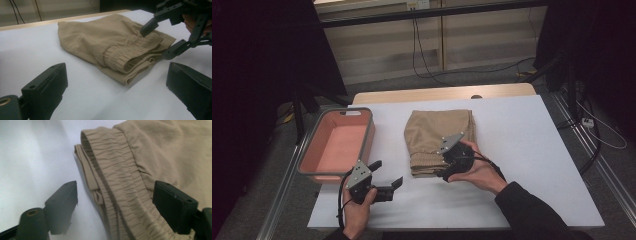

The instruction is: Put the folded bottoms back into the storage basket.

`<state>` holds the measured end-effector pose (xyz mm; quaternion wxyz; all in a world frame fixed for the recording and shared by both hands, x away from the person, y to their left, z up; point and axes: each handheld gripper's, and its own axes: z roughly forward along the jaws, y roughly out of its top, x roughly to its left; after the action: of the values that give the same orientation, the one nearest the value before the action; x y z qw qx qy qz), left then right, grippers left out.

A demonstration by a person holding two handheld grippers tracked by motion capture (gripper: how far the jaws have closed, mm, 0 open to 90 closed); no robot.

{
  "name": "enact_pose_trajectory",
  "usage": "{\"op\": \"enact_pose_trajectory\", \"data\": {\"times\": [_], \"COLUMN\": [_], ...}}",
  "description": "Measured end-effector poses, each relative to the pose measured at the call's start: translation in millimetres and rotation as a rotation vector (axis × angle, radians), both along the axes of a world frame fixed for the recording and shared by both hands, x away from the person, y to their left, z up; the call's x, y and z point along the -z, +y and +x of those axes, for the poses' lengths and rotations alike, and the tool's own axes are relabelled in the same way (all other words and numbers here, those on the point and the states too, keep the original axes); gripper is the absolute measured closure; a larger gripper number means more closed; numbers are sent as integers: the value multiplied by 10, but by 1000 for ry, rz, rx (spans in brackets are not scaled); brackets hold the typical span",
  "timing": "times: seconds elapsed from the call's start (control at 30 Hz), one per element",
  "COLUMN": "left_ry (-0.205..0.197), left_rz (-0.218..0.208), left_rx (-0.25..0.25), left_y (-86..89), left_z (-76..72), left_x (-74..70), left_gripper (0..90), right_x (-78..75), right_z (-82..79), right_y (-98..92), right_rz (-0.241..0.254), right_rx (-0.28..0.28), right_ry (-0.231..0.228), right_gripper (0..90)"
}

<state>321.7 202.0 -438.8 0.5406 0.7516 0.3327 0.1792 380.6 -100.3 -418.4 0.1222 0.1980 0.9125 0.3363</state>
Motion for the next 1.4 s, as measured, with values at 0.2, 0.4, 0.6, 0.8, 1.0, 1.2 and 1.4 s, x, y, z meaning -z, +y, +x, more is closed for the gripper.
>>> {"op": "enact_pose_trajectory", "data": {"times": [0.2, 0.4, 0.6, 0.8, 1.0, 1.2, 1.4], "left_ry": [4, 8, 8, -4, -12, -22, -23], "left_rz": [5, 4, 4, 10, 18, 29, 43], "left_rx": [10, 14, 15, 18, 27, 27, 50], "left_y": [-11, -16, -18, -38, -60, -93, -146], "left_z": [7, 10, 10, 17, 6, 23, 63], "left_x": [7, 10, 11, 6, -2, -8, -1], "left_gripper": [38, 39, 40, 40, 40, 40, 40], "right_x": [69, 181, 239, 242, 239, 236, 245], "right_z": [37, 52, 29, 55, 85, 90, 55], "right_y": [71, 117, 163, 154, 122, 128, 133], "right_rz": [-48, -118, -156, -159, -180, -199, -223], "right_rx": [-34, -66, -77, -71, -98, -116, -114], "right_ry": [-13, -18, -21, 2, -54, -73, -133], "right_gripper": [298, 309, 285, 372, 532, 593, 725]}}
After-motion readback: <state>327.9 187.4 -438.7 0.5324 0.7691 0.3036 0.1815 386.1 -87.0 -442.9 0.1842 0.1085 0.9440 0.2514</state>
